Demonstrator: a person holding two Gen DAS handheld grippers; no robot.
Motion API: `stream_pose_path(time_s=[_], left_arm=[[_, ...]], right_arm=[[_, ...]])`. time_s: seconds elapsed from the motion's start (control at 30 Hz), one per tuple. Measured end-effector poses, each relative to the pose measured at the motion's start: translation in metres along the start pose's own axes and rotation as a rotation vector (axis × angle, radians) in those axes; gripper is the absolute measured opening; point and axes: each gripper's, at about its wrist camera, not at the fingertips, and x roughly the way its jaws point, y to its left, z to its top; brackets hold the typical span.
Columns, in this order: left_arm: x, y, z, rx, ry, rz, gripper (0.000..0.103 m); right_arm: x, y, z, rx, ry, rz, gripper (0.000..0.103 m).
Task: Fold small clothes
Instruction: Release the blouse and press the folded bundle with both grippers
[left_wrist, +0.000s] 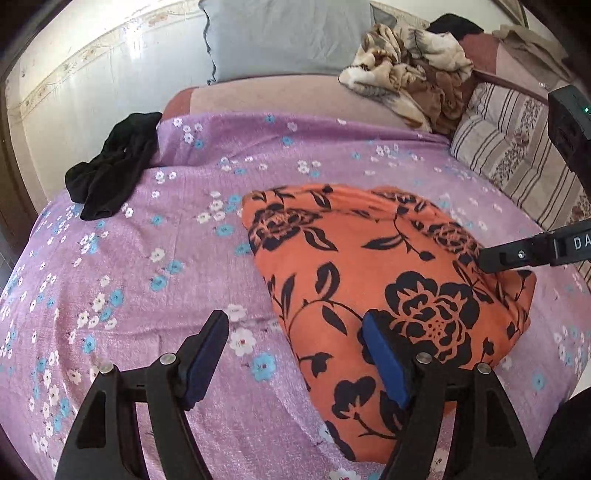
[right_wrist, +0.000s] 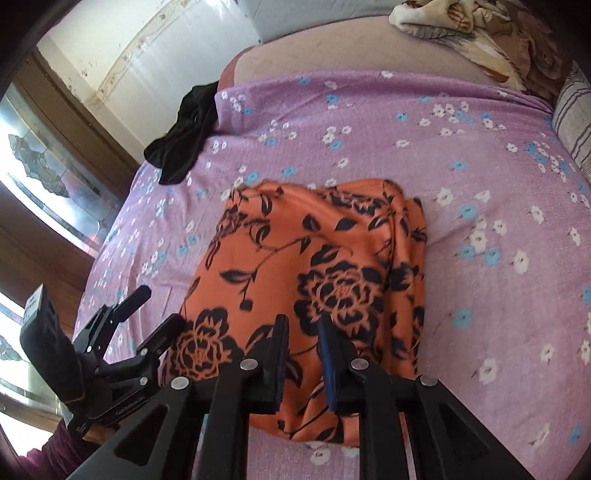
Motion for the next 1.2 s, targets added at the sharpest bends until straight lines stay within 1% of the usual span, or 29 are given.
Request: stream_pose_path(time_s=[0.03,0.07,0.1,0.17,0.2,0.27,0.33,0.4,0.43,0.53,0.6,0.7,0.8,0.87,0.9,0.97,1.07,1.1,1.13,1.2], left_arm=[[0.002,-0.003,-0.005,0.006,0.01,0.001,0.074],[0.005,-0.005,-0.006,0.013,0.014,0.004,0.074],[0.005,-0.006,-0.006,0.017,0.017,-0.002,0.074],[0.007,-0.008,-0.005,0.019,0.031,-0.02,0.074],[0.009,-0.008,-0.005,0.02,0.039,-0.022,0.074],[0.011,-0.007,-0.005,0.017,0.051,-0.026,0.074],[0.014,-0.005,-0.004,-0.001,0.062,-0.041,0.074],[0.015,-0.005,-0.004,0.002,0.064,-0.043,0.074],[0.016,-0.007,-0.004,0.013,0.063,-0.041,0.074],[0.018,-0.012,-0.003,0.031,0.057,-0.033,0.074],[0.02,-0.014,-0.002,0.028,0.058,-0.035,0.074],[0.021,-0.015,-0.001,0.028,0.061,-0.044,0.074],[0.022,-0.014,0.0,0.026,0.066,-0.052,0.074],[0.023,-0.013,0.001,0.021,0.07,-0.058,0.074],[0.023,-0.013,0.001,0.02,0.072,-0.06,0.074],[0.024,-0.013,0.002,0.022,0.074,-0.062,0.074],[0.024,-0.013,0.003,0.014,0.081,-0.059,0.074],[0.024,-0.013,0.003,0.011,0.083,-0.055,0.074],[0.023,-0.013,0.003,0.012,0.082,-0.051,0.074],[0.022,-0.014,0.002,0.013,0.078,-0.046,0.075]], right_arm=[[0.008,-0.006,-0.007,0.013,0.03,-0.048,0.019],[0.013,-0.016,-0.014,0.033,0.046,-0.084,0.017],[0.015,-0.026,-0.02,0.046,0.045,-0.101,0.017],[0.011,-0.042,-0.029,0.087,0.02,-0.063,0.016],[0.008,-0.047,-0.03,0.112,0.021,-0.05,0.015],[0.006,-0.043,-0.028,0.097,0.037,-0.083,0.015],[0.002,-0.033,-0.022,0.054,0.056,-0.148,0.015],[-0.005,-0.029,-0.011,0.052,0.046,-0.194,0.016],[-0.008,-0.027,-0.001,0.06,0.031,-0.196,0.019],[-0.01,-0.027,0.03,0.075,-0.013,-0.173,0.019],[-0.002,-0.023,0.052,0.074,-0.025,-0.158,0.019],[0.027,-0.02,0.087,0.094,-0.004,-0.111,0.019],[0.06,-0.024,0.115,0.136,0.012,-0.1,0.019],[0.087,-0.036,0.127,0.204,0.053,-0.094,0.019],[0.098,-0.042,0.131,0.228,0.067,-0.111,0.017],[0.111,-0.051,0.132,0.249,0.067,-0.113,0.017],[0.104,-0.049,0.136,0.264,0.05,-0.107,0.017],[0.096,-0.042,0.137,0.244,0.031,-0.087,0.019],[0.089,-0.032,0.139,0.212,0.011,-0.055,0.019],[0.078,-0.008,0.145,0.143,0.0,0.032,0.019]])
